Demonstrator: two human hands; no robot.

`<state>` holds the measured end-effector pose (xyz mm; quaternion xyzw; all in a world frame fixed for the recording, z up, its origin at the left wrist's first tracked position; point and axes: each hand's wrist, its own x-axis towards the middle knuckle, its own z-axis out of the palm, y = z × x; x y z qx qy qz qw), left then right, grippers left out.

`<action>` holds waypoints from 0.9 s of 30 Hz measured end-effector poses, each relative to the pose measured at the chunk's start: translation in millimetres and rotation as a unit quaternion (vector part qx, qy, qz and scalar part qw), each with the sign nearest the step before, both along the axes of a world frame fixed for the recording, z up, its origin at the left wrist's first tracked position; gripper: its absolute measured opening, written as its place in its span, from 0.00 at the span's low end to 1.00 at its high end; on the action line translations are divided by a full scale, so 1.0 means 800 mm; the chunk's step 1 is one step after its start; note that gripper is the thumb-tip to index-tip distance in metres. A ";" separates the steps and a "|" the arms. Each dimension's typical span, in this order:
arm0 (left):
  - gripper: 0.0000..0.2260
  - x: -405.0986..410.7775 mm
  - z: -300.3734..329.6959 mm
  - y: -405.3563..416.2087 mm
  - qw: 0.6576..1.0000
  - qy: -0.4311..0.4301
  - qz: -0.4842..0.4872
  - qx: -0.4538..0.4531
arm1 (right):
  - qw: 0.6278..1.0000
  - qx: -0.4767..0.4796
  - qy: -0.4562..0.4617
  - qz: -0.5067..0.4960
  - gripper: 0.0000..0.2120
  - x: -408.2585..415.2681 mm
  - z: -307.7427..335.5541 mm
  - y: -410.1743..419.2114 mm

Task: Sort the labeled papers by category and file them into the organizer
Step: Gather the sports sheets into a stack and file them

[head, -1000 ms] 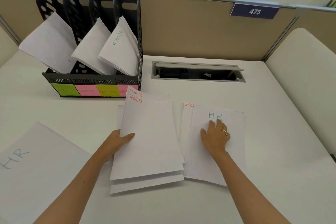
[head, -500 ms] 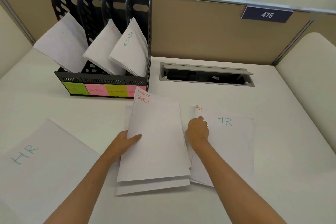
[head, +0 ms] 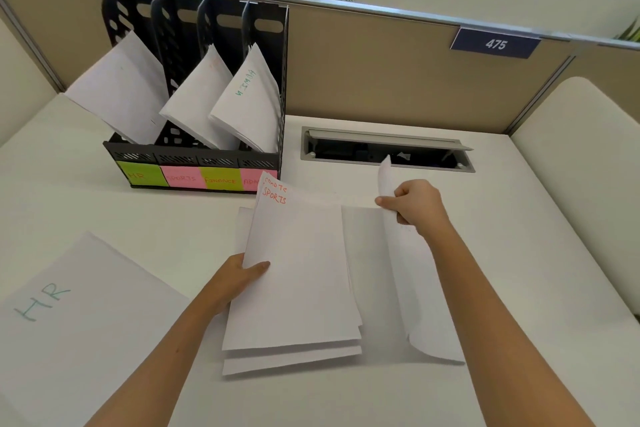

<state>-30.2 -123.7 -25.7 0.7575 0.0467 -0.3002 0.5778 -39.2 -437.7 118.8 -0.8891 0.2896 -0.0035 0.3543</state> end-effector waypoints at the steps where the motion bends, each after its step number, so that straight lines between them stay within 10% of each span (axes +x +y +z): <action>1: 0.14 0.000 0.001 0.000 1.000 0.000 0.000 -0.004 | 1.000 0.020 -0.001 0.012 0.19 -0.001 0.005 0.010; 9: 0.17 -0.001 0.005 0.000 1.000 0.011 -0.022 -0.014 | 0.954 0.290 0.020 0.074 0.13 0.011 -0.027 0.129; 12: 0.21 -0.001 0.006 -0.001 1.000 0.001 -0.026 -0.004 | 0.954 0.286 0.034 0.085 0.01 0.012 -0.062 0.176; 18: 0.30 -0.001 0.015 -0.005 0.996 0.044 0.027 -0.075 | 0.954 0.266 0.057 0.128 0.17 0.004 -0.115 0.212; 23: 0.19 -0.006 0.004 0.003 0.997 -0.053 -0.041 -0.028 | 0.932 0.336 0.054 0.125 0.04 -0.004 -0.125 0.202; 27: 0.15 -0.002 0.007 0.011 0.996 -0.028 -0.007 -0.082 | 0.968 0.237 -0.058 0.056 0.13 -0.012 -0.118 0.170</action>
